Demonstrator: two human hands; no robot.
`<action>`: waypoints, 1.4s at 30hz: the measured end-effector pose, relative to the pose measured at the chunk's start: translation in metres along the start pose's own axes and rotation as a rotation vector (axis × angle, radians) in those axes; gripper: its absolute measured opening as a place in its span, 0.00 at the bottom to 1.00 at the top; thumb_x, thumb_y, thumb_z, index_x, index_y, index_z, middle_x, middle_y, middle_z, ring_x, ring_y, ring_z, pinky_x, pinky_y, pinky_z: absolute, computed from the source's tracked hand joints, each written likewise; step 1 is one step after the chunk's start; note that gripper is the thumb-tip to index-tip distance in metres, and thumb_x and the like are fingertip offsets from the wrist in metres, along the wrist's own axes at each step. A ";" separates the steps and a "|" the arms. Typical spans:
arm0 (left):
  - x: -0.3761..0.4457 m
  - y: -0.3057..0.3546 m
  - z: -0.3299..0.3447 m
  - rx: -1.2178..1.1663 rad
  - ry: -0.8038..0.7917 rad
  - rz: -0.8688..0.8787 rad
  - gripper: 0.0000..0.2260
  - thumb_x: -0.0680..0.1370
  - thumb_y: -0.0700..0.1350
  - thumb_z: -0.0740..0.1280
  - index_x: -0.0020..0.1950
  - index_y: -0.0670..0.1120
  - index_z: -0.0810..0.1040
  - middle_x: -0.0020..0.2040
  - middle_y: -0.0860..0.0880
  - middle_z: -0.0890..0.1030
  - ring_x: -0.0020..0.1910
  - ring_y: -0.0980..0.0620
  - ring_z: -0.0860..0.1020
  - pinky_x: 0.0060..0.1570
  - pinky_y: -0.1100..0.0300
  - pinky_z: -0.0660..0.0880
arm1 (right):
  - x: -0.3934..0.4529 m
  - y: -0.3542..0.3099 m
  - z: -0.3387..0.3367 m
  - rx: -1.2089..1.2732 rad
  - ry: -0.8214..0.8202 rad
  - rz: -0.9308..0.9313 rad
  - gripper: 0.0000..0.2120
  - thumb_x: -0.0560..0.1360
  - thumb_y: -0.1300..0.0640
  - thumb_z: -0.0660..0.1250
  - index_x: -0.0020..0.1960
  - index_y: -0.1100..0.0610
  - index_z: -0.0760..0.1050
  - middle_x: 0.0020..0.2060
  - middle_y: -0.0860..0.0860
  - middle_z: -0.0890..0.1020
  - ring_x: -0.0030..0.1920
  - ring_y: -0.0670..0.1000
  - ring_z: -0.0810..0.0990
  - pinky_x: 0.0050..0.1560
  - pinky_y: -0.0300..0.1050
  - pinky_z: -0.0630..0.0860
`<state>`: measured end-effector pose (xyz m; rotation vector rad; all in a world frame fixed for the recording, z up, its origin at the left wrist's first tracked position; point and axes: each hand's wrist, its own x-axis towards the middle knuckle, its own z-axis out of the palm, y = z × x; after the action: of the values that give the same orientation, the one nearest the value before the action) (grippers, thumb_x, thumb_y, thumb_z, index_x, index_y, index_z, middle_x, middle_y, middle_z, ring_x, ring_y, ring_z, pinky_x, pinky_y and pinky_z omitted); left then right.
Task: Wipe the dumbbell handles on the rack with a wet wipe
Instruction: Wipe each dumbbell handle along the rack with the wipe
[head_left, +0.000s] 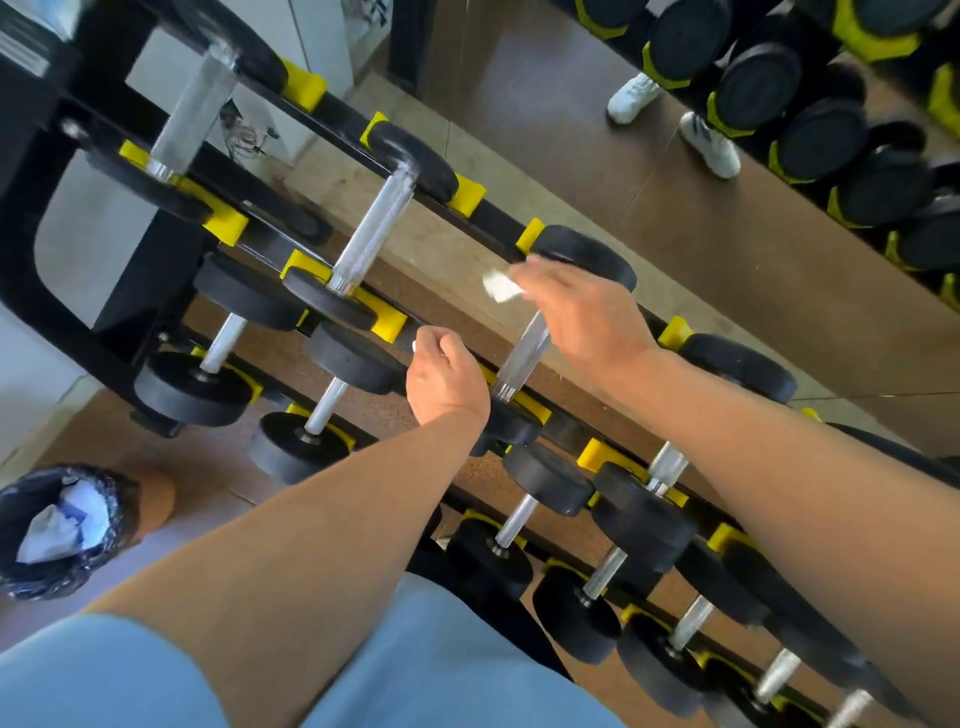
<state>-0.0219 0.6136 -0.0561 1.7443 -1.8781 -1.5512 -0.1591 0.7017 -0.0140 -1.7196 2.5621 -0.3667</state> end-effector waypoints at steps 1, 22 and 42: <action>0.000 0.000 0.000 -0.001 0.001 0.003 0.11 0.83 0.46 0.51 0.54 0.48 0.74 0.43 0.50 0.76 0.38 0.59 0.71 0.41 0.59 0.63 | 0.001 0.000 0.001 -0.036 -0.009 -0.011 0.15 0.77 0.67 0.67 0.63 0.61 0.78 0.61 0.58 0.82 0.65 0.57 0.79 0.60 0.53 0.79; 0.006 -0.009 0.006 -0.010 -0.007 0.020 0.11 0.83 0.47 0.51 0.50 0.50 0.72 0.41 0.51 0.75 0.39 0.55 0.73 0.40 0.58 0.66 | 0.017 -0.015 -0.003 -0.339 -0.543 0.081 0.15 0.75 0.58 0.67 0.61 0.60 0.76 0.56 0.57 0.83 0.63 0.56 0.77 0.68 0.49 0.69; 0.011 -0.016 0.010 0.011 -0.028 0.055 0.11 0.82 0.47 0.52 0.47 0.52 0.73 0.39 0.53 0.75 0.40 0.51 0.75 0.42 0.55 0.69 | -0.040 -0.076 0.012 0.583 -0.079 1.536 0.17 0.84 0.48 0.56 0.66 0.54 0.75 0.55 0.52 0.82 0.55 0.53 0.81 0.56 0.50 0.78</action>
<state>-0.0219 0.6133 -0.0780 1.6681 -1.9343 -1.5571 -0.0728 0.7087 -0.0134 0.5072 2.4541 -0.7106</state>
